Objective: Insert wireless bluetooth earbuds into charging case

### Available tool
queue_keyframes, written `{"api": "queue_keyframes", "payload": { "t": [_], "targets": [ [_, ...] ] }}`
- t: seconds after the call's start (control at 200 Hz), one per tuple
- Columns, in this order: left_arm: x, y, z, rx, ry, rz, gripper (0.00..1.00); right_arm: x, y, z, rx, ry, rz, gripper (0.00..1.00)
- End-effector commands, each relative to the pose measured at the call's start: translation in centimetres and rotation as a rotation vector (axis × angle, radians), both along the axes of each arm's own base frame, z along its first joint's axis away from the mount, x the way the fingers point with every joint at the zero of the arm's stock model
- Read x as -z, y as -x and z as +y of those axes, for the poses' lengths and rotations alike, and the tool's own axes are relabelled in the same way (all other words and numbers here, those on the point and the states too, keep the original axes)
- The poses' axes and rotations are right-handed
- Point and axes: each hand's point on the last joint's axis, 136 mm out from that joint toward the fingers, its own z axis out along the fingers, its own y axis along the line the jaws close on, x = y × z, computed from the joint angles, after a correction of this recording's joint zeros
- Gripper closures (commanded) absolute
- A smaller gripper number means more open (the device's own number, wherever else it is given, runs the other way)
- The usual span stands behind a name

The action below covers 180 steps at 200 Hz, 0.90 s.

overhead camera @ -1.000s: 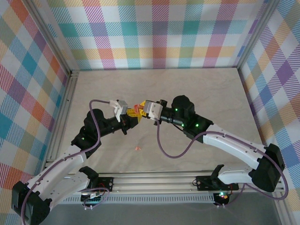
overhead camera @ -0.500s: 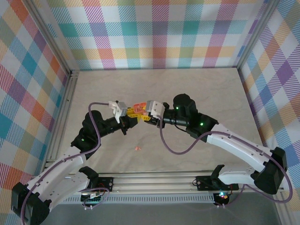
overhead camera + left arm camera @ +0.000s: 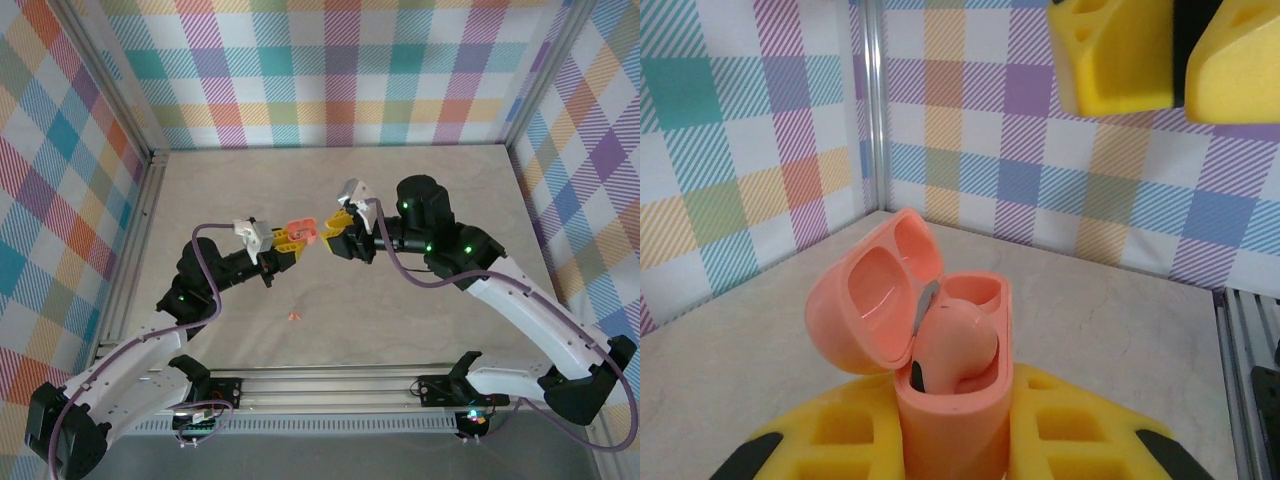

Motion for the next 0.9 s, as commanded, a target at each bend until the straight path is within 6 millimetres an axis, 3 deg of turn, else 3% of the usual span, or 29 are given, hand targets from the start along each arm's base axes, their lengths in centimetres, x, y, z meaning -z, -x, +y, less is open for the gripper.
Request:
{"api": "queue_keyframes", "payload": {
  "t": [0.0, 0.21, 0.39, 0.655, 0.895],
  "targets": [
    [-0.4, 0.8, -0.1, 0.031, -0.002, -0.049, 1.00, 0.6, -0.3, -0.1, 0.033, 0.030, 0.079, 0.72],
    [0.3, 0.6, 0.5, -0.011, -0.039, -0.020, 1.00, 2.7, -2.2, -1.1, 0.158, 0.040, 0.144, 0.72],
    [1.8, 0.3, 1.7, -0.084, -0.096, 0.053, 1.00, 6.1, -2.7, -1.8, 0.217, 0.008, 0.263, 0.70],
    [4.0, 2.0, 5.4, -0.222, -0.133, 0.115, 1.00, 15.2, -2.3, -1.9, 0.201, 0.121, 0.332, 0.69],
    [4.8, 5.2, 9.1, -0.309, -0.162, 0.143, 1.00, 22.2, -1.8, 0.4, 0.123, 0.348, 0.453, 0.65]
  ]
}}
